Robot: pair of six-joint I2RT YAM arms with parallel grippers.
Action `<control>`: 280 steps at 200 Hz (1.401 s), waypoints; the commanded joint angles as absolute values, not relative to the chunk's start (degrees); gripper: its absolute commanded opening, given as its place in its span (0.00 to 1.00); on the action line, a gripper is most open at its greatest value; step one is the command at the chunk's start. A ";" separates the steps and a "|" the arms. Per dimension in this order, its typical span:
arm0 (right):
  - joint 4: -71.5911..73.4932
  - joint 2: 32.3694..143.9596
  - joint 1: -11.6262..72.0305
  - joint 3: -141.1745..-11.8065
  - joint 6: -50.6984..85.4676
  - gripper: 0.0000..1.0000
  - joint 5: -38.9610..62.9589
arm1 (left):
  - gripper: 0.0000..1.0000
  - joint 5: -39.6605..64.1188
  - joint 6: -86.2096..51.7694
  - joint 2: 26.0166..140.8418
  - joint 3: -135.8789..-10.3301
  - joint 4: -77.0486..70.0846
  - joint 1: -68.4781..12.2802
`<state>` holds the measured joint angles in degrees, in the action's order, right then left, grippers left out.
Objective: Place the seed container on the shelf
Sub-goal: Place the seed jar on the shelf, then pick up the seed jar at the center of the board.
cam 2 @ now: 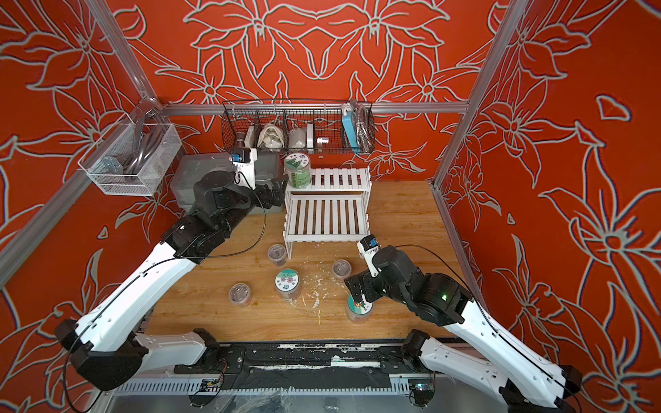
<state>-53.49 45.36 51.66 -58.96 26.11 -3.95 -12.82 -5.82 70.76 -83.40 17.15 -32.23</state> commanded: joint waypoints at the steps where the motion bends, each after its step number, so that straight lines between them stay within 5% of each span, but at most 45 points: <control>1: -52.85 45.61 51.25 -58.19 26.02 1.00 -3.91 | 0.99 -6.07 -8.86 68.65 -80.98 25.41 -32.53; 126: -48.83 44.39 51.26 -53.75 24.04 1.00 0.38 | 0.98 -3.65 -20.90 61.09 -70.89 42.70 -42.40; 280: -44.85 44.99 51.30 -49.70 26.36 1.00 9.10 | 0.99 -7.22 -30.81 70.16 -56.36 46.06 -49.34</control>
<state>-45.84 44.25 51.66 -50.65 25.61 7.88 -7.55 -29.54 68.31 -57.04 45.36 -49.15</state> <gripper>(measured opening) 0.994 0.987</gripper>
